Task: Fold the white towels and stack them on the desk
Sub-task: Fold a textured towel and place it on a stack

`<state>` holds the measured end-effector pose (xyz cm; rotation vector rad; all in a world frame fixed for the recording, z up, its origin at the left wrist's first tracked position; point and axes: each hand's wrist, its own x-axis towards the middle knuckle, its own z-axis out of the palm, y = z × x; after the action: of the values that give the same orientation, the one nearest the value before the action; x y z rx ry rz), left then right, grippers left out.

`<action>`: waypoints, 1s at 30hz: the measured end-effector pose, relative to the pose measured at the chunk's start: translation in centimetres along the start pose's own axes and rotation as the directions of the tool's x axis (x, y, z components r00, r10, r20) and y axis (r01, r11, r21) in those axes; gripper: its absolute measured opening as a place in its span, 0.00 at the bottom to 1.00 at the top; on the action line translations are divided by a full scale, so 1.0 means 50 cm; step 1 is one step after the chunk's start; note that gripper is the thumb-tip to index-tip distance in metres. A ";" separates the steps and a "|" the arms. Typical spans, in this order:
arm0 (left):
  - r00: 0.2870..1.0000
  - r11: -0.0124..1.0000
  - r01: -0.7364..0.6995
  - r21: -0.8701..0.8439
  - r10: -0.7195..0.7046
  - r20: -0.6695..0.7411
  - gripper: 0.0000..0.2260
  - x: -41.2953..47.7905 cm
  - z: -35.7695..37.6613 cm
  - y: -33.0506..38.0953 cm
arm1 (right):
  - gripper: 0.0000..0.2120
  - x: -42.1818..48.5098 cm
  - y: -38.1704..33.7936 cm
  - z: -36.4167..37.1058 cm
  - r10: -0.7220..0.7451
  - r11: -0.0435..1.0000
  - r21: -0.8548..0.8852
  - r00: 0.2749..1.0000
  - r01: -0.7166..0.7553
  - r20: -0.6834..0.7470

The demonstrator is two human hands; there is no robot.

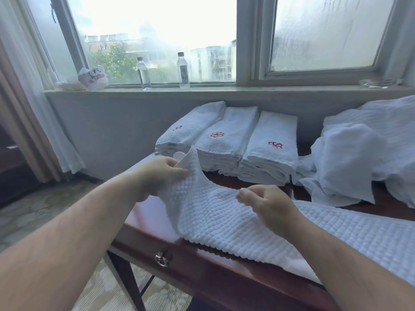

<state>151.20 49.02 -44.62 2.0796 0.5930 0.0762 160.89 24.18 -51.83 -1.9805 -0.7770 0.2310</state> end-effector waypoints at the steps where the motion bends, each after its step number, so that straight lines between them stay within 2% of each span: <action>1: 0.999 0.999 -0.008 -0.035 0.009 0.053 0.05 -0.003 0.007 0.019 | 0.19 -0.002 -0.005 -0.010 0.026 0.999 0.039 0.999 -0.025 -0.024; 4: 0.975 0.988 -0.058 -0.143 0.087 0.206 0.05 -0.012 0.053 0.088 | 0.19 -0.014 -0.019 -0.051 0.126 0.956 0.269 0.992 -0.120 -0.006; 6: 0.949 0.972 -0.093 -0.215 0.152 0.276 0.05 -0.025 0.106 0.140 | 0.26 -0.026 -0.019 -0.094 0.214 0.861 0.468 0.977 -0.198 0.018; 8: 0.917 0.948 -0.124 -0.295 0.223 0.330 0.04 -0.042 0.175 0.195 | 0.33 -0.046 -0.009 -0.150 0.284 0.775 0.577 0.958 -0.256 0.045; 11: 0.859 0.912 -0.174 -0.372 0.325 0.395 0.05 -0.065 0.296 0.263 | 0.43 -0.094 0.027 -0.248 0.310 0.709 0.659 0.950 -0.253 0.031; 16: 0.770 0.887 -0.264 -0.378 0.430 0.472 0.09 -0.096 0.473 0.340 | 0.48 -0.194 0.080 -0.398 0.353 0.659 0.725 0.934 -0.201 -0.062; 20: 0.735 0.857 -0.321 -0.403 0.494 0.465 0.13 -0.089 0.526 0.345 | 0.50 -0.259 0.127 -0.444 0.433 0.496 0.810 0.898 -0.312 0.081; 21: 0.742 0.848 -0.396 -0.352 0.522 0.421 0.13 -0.082 0.526 0.329 | 0.48 -0.267 0.137 -0.444 0.480 0.485 0.798 0.871 -0.359 0.100; 23: 0.743 0.795 -0.600 -0.093 0.596 0.305 0.12 -0.066 0.517 0.279 | 0.37 -0.270 0.152 -0.431 0.586 0.571 0.672 0.807 -0.471 0.068; 24: 0.736 0.749 -0.659 0.066 0.624 0.263 0.12 -0.060 0.510 0.252 | 0.32 -0.267 0.156 -0.418 0.625 0.633 0.570 0.780 -0.523 0.021; 26: 0.726 0.658 -0.688 0.305 0.633 0.270 0.14 -0.054 0.493 0.208 | 0.29 -0.253 0.168 -0.396 0.651 0.720 0.412 0.749 -0.558 -0.124; 28: 0.722 0.616 -0.691 0.377 0.609 0.328 0.17 -0.051 0.481 0.182 | 0.19 -0.235 0.181 -0.380 0.657 0.739 0.388 0.715 -0.550 -0.239; 30: 0.720 0.634 -0.694 0.342 0.610 0.331 0.18 -0.055 0.471 0.177 | 0.11 -0.235 0.179 -0.380 0.650 0.748 0.401 0.706 -0.528 -0.282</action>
<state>158.73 25.46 -50.08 2.6271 -0.3461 0.1776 164.28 0.37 -51.24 -1.8422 0.1981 0.2798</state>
